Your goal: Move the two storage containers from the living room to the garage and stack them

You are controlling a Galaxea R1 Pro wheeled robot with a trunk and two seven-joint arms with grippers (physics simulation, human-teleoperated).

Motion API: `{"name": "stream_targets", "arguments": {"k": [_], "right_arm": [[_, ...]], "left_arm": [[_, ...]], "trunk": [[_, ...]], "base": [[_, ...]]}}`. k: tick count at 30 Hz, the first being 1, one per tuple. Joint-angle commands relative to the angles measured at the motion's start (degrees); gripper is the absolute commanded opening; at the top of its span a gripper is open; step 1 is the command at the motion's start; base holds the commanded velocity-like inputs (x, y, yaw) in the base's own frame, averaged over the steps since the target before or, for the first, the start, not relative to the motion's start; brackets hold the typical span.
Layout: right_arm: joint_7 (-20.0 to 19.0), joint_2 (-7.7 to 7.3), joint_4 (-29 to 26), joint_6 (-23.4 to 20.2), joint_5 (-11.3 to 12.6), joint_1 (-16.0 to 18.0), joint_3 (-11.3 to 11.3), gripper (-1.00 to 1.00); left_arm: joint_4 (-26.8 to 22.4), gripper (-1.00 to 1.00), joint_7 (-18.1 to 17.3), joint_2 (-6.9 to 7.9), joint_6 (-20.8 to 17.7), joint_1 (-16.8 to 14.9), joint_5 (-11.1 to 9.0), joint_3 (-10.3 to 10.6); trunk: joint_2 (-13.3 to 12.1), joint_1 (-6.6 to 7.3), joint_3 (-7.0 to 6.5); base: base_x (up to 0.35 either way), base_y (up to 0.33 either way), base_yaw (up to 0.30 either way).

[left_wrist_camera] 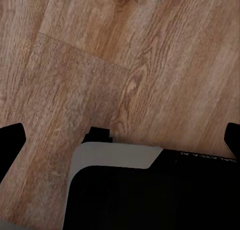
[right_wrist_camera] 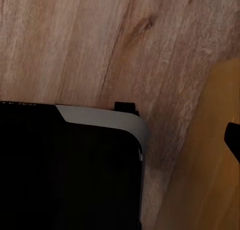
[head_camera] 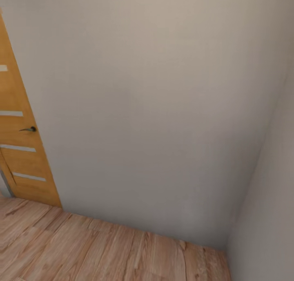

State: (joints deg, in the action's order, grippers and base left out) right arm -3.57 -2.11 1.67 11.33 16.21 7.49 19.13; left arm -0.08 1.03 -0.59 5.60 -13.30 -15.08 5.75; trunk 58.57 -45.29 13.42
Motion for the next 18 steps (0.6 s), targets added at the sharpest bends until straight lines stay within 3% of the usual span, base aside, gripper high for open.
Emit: {"name": "stream_targets", "arguments": {"k": [1,8,18], "right_arm": [[-0.35,0.00,0.19,0.36,0.73,0.07,0.25,1.00],[-0.30,0.00,0.22,0.36,0.99,0.07,0.13,1.00],[0.09,0.20,0.18,0.28,1.07,0.07,-0.10,1.00]], "left_arm": [[0.06,1.00,0.11,-0.02,0.20,-0.06,-0.48,0.49],[0.03,1.00,0.11,-0.02,0.28,-0.06,-0.48,0.49],[0.03,1.00,0.11,-0.02,0.29,-0.06,-0.48,0.49]], "trunk": [[0.04,-0.04,0.07],[0.04,-0.04,0.07],[0.04,-0.04,0.07]], "base": [[0.320,0.000,0.268],[0.291,0.000,0.268],[0.030,0.000,0.269]]}}
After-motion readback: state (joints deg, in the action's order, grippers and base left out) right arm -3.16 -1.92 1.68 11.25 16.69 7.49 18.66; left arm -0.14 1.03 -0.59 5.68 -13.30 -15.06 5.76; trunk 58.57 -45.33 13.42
